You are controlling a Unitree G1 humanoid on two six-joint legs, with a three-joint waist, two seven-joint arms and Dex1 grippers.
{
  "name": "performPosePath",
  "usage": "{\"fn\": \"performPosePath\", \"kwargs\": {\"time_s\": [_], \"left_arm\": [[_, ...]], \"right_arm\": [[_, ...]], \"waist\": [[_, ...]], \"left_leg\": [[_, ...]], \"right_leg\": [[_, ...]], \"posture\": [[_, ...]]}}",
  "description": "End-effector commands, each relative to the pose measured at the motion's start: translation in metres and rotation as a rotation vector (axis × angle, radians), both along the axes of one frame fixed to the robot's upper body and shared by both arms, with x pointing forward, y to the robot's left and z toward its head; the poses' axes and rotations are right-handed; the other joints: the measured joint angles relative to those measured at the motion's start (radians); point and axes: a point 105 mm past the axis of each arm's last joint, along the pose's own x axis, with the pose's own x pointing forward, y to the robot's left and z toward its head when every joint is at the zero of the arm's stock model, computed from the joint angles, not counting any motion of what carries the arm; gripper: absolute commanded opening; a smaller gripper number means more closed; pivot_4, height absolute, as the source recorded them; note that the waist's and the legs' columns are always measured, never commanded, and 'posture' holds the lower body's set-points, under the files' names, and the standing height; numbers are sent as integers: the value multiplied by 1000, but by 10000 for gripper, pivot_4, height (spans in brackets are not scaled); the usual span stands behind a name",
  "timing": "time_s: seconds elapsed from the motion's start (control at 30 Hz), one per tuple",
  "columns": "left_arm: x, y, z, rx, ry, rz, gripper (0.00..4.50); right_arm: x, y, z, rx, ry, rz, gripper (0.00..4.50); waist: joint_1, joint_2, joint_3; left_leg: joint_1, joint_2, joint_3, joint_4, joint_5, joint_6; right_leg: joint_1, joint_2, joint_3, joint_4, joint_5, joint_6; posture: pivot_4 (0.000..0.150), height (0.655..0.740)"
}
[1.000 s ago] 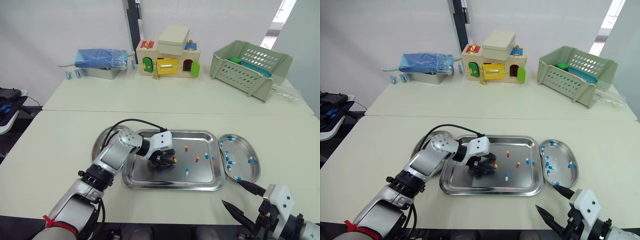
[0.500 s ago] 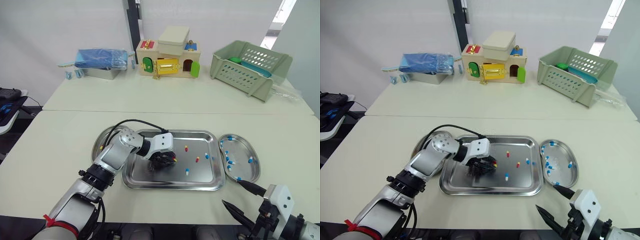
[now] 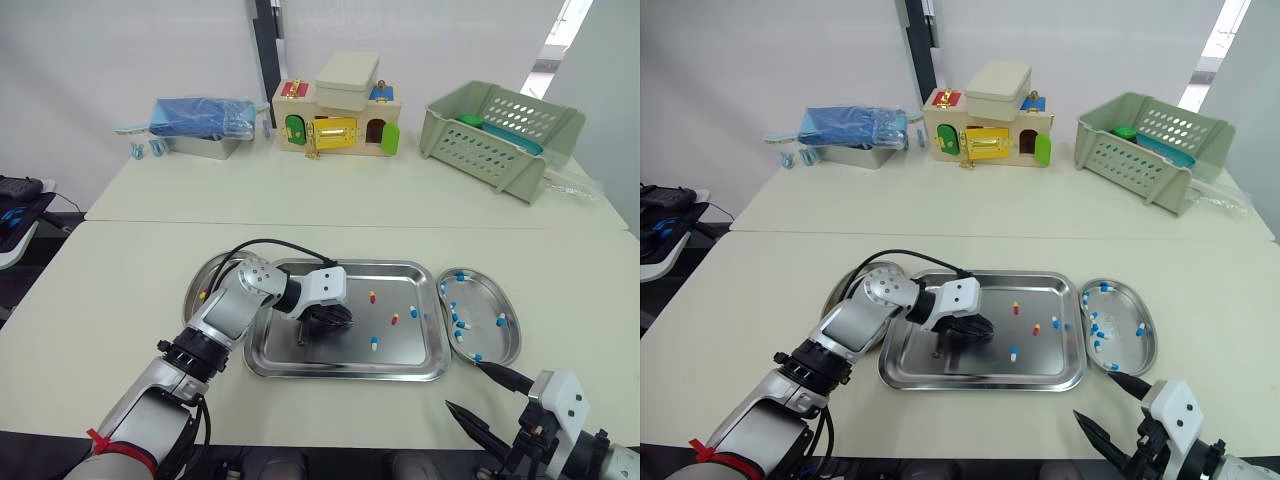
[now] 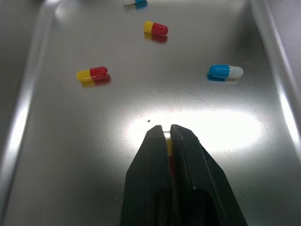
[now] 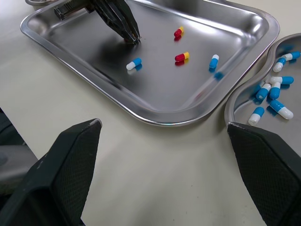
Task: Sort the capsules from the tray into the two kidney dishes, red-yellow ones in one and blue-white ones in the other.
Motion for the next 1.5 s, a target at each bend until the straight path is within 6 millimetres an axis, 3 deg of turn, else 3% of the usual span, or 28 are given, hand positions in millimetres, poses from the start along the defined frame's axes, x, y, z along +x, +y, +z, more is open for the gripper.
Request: {"fn": "performPosePath", "kwargs": {"time_s": [0.03, 0.3, 0.5, 0.73, 0.9, 1.23, 1.37, 1.5], "left_arm": [[1, -2, 20, -47, -25, -5, 472], [4, 24, 54, -86, -52, 86, 472], [4, 68, 60, -56, -66, 233, 472], [-1, 141, 62, 2, -77, 502, 472], [-3, 174, 65, 4, -91, 648, 472], [-9, 182, 60, 7, -78, 702, 472], [-9, 182, 57, -3, -73, 710, 9485], [-8, 185, 55, -15, -64, 733, 22544]], "right_arm": [[-3, 4, 5, 18, -23, 23, 45000], [-9, 10, 6, -22, -17, 119, 45000], [-8, 12, 6, -37, -19, 169, 45000], [-10, 17, 6, -49, -13, 237, 45000], [-7, 16, 6, -63, -16, 268, 45000], [0, 16, 10, -68, -25, 287, 45000], [2, 15, 12, -70, -26, 285, 45000], [5, 13, 14, -68, -27, 274, 45000]], "waist": [[0, 0, 0], [-2, 0, 0], [-4, 0, 0], [-4, 0, 0], [0, 0, 0], [0, 0, 0], [-1, 0, 0], [-1, 0, 0]], "left_leg": [[0, 0, 0, 0, 0, 0], [0, 0, 0, 0, 0, 0], [0, 0, 0, 0, 0, 0], [0, 0, -1, -1, 0, 0], [0, 0, -1, -1, 0, 0], [0, 0, -1, -1, 0, 0], [0, 1, 0, -1, 0, 0], [0, 1, 0, -1, 0, 0]], "right_leg": [[0, 0, 0, 0, 0, 0], [0, 0, 0, 0, 0, 0], [0, 0, 0, 0, 0, 0], [0, 0, -1, 0, 0, 0], [0, 0, -1, 0, 0, 0], [0, 0, -1, 0, 0, 0], [0, 0, 0, 0, 0, 0], [0, 0, 0, 0, 0, 0]], "posture": [[1500, 7400], [1500, 7400], [1500, 7400], [1500, 7400], [1500, 7400], [1500, 7400], [1500, 7400], [1500, 7400]]}}
